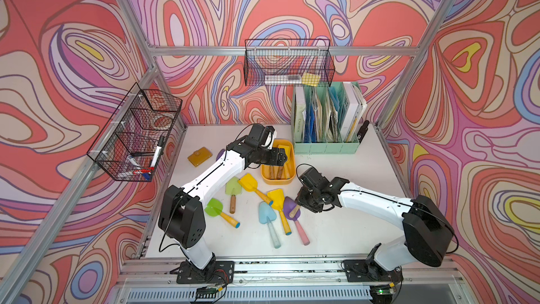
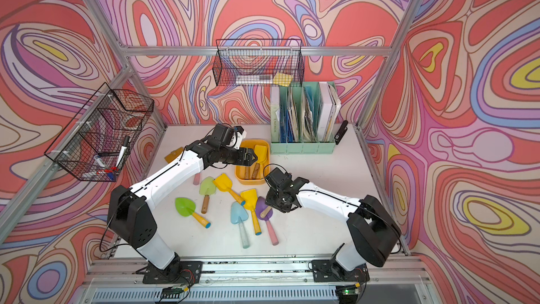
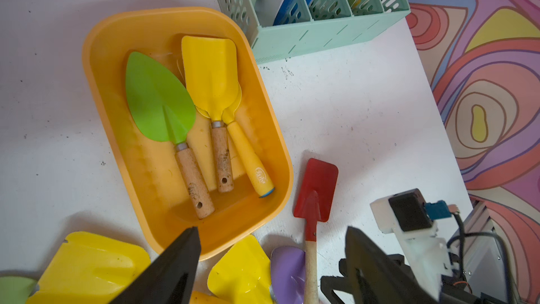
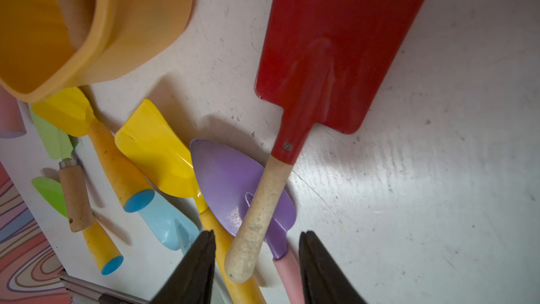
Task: Put the shovel into the storage box
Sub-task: Pick up the shovel from the center of the board.
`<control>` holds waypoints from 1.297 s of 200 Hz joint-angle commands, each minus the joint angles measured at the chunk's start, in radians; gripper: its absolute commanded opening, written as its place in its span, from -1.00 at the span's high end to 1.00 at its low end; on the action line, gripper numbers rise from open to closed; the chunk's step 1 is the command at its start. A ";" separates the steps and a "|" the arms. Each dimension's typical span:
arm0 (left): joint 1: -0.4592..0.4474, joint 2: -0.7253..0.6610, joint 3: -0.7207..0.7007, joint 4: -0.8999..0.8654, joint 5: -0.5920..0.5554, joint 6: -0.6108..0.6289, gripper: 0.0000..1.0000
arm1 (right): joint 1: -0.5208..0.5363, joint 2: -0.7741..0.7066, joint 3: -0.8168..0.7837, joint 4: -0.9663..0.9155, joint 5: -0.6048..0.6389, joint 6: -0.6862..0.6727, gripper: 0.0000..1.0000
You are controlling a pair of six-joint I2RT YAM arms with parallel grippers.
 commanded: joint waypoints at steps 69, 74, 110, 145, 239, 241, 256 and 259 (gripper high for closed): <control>-0.006 -0.095 -0.070 0.060 0.057 -0.005 -0.69 | 0.016 0.071 -0.033 0.040 0.090 0.159 0.02; -0.006 -0.094 -0.067 0.056 0.055 -0.001 -0.69 | 0.016 0.082 -0.027 0.042 0.090 0.156 0.02; -0.007 -0.089 -0.054 0.040 0.051 0.024 -0.69 | 0.016 0.149 0.028 0.027 0.096 0.132 0.03; -0.006 -0.079 -0.044 0.032 0.050 0.035 -0.69 | 0.016 0.181 0.037 0.024 0.094 0.129 0.06; -0.006 -0.054 -0.026 0.041 0.075 0.025 -0.69 | 0.016 0.167 0.040 -0.012 0.129 0.117 0.88; -0.007 -0.054 -0.026 0.040 0.076 0.023 -0.69 | 0.016 0.165 0.039 -0.013 0.129 0.116 0.90; -0.006 -0.053 -0.023 0.044 0.088 0.015 -0.69 | 0.016 0.146 0.039 -0.029 0.144 0.110 1.00; -0.006 -0.053 -0.023 0.045 0.091 0.014 -0.69 | 0.017 0.142 0.039 -0.033 0.148 0.107 1.00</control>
